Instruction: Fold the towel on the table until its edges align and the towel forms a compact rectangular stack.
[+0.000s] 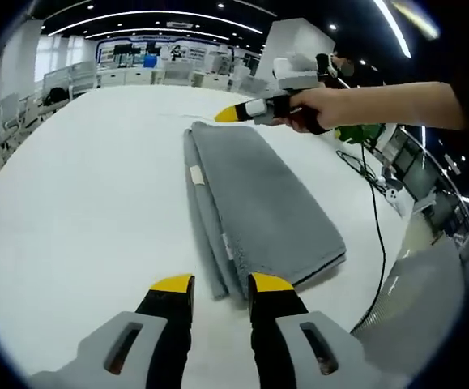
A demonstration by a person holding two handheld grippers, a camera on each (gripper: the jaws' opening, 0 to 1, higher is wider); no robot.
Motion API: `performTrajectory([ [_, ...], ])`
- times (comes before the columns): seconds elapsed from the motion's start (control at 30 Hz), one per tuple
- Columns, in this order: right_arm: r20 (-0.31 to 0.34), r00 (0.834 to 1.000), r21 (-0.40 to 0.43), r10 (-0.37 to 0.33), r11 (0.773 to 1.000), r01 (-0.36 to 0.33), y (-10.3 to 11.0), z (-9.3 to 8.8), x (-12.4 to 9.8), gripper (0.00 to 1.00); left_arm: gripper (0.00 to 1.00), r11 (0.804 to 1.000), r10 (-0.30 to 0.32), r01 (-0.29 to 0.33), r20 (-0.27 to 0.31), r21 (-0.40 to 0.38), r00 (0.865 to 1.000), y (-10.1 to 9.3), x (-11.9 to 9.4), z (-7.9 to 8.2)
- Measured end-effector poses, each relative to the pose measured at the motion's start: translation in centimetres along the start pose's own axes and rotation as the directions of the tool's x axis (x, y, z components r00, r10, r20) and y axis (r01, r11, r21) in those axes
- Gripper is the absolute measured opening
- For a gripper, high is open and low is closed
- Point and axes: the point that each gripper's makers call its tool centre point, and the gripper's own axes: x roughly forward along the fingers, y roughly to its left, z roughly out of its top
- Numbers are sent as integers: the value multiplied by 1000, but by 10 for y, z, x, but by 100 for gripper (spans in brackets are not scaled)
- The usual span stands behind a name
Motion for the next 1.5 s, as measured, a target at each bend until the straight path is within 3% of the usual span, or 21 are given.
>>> performTrajectory([
  [0.07,-6,1000,1,-1,1000,1,-3,-7,-10,31,30,996,-24,24,0,85,1000,-5,1,6],
  [0.2,-16,1000,2,4,1000,-4,-6,-19,-27,32,39,981,-90,90,-3,170,996,-18,5,13],
  [0.33,-19,1000,5,2,1000,-2,-7,-29,-40,33,43,959,-106,107,-17,263,994,-27,6,18],
  [0.63,-36,999,-21,41,999,-42,20,-63,-76,35,43,933,-140,144,-34,330,990,-37,12,18],
  [0.8,-58,996,-38,68,997,-70,36,-83,-93,36,43,900,-152,165,-64,403,986,-43,14,12],
  [0.93,-63,994,-27,86,996,-88,50,-93,-106,36,43,896,-186,200,-74,397,980,-49,15,8],
  [1.2,-81,989,-70,125,989,-131,81,-107,-134,35,41,866,-199,227,-108,445,974,-56,16,-3],
  [1.37,-90,984,-98,153,982,-161,89,-113,-143,35,39,844,-188,232,-138,484,972,-56,19,-9],
  [1.5,-101,978,-130,184,972,-197,107,-119,-152,36,39,842,-186,237,-152,485,971,-57,22,-12],
])
